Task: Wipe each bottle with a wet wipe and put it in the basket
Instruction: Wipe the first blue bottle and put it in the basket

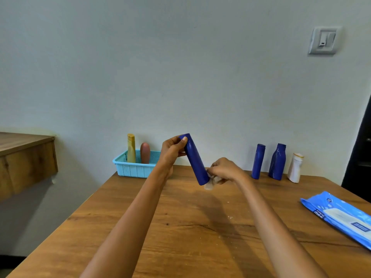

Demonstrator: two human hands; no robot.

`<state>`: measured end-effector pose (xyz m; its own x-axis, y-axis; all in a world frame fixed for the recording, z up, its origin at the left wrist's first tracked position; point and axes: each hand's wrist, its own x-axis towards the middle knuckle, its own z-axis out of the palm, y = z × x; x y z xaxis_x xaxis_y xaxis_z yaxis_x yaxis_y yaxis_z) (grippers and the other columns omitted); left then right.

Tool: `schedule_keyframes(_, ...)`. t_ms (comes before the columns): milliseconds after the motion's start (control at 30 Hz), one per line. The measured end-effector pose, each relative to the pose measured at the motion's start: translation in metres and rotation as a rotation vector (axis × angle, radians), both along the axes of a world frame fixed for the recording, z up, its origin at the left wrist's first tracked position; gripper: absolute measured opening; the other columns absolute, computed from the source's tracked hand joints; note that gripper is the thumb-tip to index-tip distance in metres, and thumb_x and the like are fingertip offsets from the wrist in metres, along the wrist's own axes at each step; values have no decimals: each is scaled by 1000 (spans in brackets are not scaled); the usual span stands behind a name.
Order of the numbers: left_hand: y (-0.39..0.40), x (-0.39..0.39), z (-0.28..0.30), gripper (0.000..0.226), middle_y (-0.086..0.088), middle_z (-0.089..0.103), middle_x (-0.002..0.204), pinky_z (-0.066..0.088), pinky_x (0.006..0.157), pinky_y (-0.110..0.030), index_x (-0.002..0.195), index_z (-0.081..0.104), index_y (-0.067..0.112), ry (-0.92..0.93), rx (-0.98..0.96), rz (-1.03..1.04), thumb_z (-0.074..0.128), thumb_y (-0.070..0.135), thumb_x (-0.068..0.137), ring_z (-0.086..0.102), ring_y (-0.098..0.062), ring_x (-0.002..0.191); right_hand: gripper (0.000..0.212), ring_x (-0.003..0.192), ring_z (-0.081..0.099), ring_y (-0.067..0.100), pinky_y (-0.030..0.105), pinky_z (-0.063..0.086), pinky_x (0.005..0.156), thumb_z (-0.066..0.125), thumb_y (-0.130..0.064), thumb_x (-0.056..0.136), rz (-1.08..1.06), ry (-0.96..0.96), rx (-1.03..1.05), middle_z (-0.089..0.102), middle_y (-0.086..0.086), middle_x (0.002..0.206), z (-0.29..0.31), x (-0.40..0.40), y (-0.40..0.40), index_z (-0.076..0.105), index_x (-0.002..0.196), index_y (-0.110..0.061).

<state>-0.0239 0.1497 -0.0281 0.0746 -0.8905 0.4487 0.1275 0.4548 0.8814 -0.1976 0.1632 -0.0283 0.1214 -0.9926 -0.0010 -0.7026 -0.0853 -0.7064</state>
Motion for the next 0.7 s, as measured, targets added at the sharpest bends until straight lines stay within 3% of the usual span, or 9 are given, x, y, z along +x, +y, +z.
schedule_keyframes(100, 0, -4, -4, 11, -2, 67, 88, 52, 78, -28, 101, 62, 13, -89, 34, 24, 57, 17, 92, 63, -15, 85, 13, 51, 50, 12, 24, 46, 54, 52, -7, 83, -58, -134, -16, 58, 3, 61, -3, -9, -2, 63, 76, -8)
schedule_keyframes(167, 0, -10, -7, 10, 1, 66, 86, 50, 73, -23, 100, 61, 15, -154, 53, 53, 61, 17, 90, 62, -12, 83, 13, 58, 55, 11, 25, 49, 62, 52, -8, 86, -112, -366, -170, 62, 1, 70, -4, -11, -4, 66, 86, -10)
schedule_keyframes(300, -4, -18, -16, 20, -2, 68, 93, 50, 81, -32, 98, 61, 16, -283, 86, 147, 70, 25, 82, 63, -15, 89, 17, 68, 62, 9, 26, 55, 76, 57, -12, 89, -38, -736, -321, 70, 0, 85, 2, -1, -6, 67, 103, -13)
schedule_keyframes(367, -6, -20, -20, 28, -2, 69, 94, 52, 82, -33, 96, 58, 17, -339, 99, 172, 74, 29, 78, 65, -17, 91, 20, 82, 66, 10, 27, 56, 81, 57, -15, 92, 4, -742, -347, 69, 1, 99, 2, 8, -6, 66, 110, -15)
schedule_keyframes(467, -7, -22, -24, 31, 2, 65, 90, 53, 81, -34, 94, 53, 18, -412, 94, 251, 77, 26, 75, 63, -16, 89, 25, 99, 62, 11, 22, 54, 79, 54, -16, 94, 43, -583, -401, 65, -3, 113, -7, 19, -5, 64, 116, -16)
schedule_keyframes(533, -5, -23, -24, 32, 6, 63, 88, 50, 75, -30, 93, 53, 19, -485, 83, 336, 77, 27, 75, 62, -12, 87, 25, 100, 60, 11, 17, 52, 72, 56, -18, 93, 41, -544, -428, 65, -4, 112, -14, 21, -7, 65, 117, -15)
schedule_keyframes(700, -3, -26, -23, 40, 6, 62, 85, 42, 65, -26, 94, 53, 16, -567, 62, 436, 78, 38, 71, 60, -13, 83, 15, 85, 64, 12, 25, 55, 66, 59, -24, 91, -48, -705, -402, 69, -2, 90, -31, 20, -9, 69, 100, -17)
